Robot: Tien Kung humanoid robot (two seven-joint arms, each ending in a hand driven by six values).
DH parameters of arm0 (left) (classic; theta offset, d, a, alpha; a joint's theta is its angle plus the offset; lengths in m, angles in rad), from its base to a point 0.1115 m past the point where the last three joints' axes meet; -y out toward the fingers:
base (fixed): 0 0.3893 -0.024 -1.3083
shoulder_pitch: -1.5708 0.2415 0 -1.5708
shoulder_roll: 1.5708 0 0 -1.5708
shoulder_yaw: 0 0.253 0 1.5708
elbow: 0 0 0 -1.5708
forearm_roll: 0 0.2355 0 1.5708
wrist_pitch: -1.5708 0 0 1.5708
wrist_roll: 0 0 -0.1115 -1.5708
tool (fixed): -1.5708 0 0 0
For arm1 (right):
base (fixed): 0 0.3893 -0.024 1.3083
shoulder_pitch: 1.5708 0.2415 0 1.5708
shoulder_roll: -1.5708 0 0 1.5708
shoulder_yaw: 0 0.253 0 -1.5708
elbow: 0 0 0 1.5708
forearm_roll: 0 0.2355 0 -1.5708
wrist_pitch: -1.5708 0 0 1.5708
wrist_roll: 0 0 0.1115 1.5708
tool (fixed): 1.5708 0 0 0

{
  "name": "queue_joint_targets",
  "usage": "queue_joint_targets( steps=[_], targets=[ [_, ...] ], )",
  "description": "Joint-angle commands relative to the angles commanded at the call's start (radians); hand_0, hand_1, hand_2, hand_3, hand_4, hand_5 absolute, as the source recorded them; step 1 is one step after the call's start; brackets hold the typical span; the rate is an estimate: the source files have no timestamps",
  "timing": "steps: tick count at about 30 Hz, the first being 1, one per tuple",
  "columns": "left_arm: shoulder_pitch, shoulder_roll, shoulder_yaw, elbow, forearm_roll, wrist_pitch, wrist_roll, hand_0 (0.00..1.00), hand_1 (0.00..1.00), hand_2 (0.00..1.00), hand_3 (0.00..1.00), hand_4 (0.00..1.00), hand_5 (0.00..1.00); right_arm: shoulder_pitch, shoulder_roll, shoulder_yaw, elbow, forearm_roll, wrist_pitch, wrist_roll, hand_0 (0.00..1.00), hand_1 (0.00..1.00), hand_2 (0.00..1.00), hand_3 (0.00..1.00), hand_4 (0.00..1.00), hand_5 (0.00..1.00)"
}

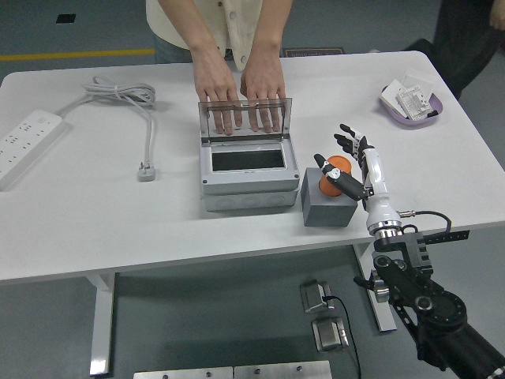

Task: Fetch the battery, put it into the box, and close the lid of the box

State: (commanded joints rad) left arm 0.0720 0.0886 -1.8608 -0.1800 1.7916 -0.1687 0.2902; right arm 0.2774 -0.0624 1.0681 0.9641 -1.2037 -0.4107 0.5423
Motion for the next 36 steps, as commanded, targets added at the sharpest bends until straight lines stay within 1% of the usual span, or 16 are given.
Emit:
queue_joint_targets(
  steps=[3, 4, 10, 27, 28, 33, 34, 36],
  targets=[
    [0.000, -0.001, -0.002, 0.000, 0.003, -0.001, 0.000, 0.621, 0.673, 0.696, 0.730, 0.693, 0.499, -0.002, 0.004, -0.015, 0.000, 0.012, -0.005, 0.009, 0.837, 0.804, 0.793, 0.875, 0.887, 0.331],
    [-0.001, -0.001, -0.002, 0.000, 0.003, -0.001, 0.000, 0.618, 0.673, 0.696, 0.729, 0.694, 0.498, -0.002, 0.006, -0.020, 0.001, 0.015, -0.006, 0.012, 0.837, 0.807, 0.809, 0.880, 0.886, 0.330],
    [-0.002, -0.004, -0.004, 0.000, 0.007, -0.002, 0.000, 0.617, 0.673, 0.697, 0.728, 0.693, 0.496, -0.003, 0.014, -0.046, 0.000, 0.028, -0.016, 0.025, 0.837, 0.807, 0.808, 0.879, 0.884, 0.329],
    [-0.005, -0.004, -0.003, 0.000, 0.013, -0.004, -0.006, 0.612, 0.673, 0.698, 0.727, 0.693, 0.485, -0.005, 0.017, -0.069, -0.012, 0.031, -0.017, 0.020, 0.805, 0.792, 0.784, 0.858, 0.880, 0.332],
    [-0.005, -0.004, -0.003, 0.000, 0.013, -0.004, -0.006, 0.611, 0.673, 0.698, 0.727, 0.693, 0.475, -0.005, 0.017, -0.070, -0.013, 0.031, -0.016, 0.020, 0.785, 0.775, 0.749, 0.837, 0.781, 0.240],
    [-0.004, -0.003, -0.003, 0.000, 0.015, -0.004, -0.008, 0.611, 0.673, 0.698, 0.727, 0.693, 0.475, -0.006, 0.016, -0.078, -0.016, 0.029, -0.013, 0.016, 0.785, 0.775, 0.749, 0.837, 0.781, 0.240],
    [-0.004, -0.003, -0.003, 0.000, 0.015, -0.005, -0.008, 0.610, 0.674, 0.699, 0.726, 0.693, 0.469, -0.006, 0.016, -0.079, -0.017, 0.030, -0.013, 0.016, 0.773, 0.765, 0.735, 0.829, 0.735, 0.200],
    [-0.003, -0.003, -0.003, 0.000, 0.015, -0.005, -0.008, 0.610, 0.674, 0.699, 0.726, 0.693, 0.469, -0.007, 0.015, -0.081, -0.017, 0.030, -0.013, 0.015, 0.773, 0.765, 0.735, 0.829, 0.735, 0.200]
  ],
)
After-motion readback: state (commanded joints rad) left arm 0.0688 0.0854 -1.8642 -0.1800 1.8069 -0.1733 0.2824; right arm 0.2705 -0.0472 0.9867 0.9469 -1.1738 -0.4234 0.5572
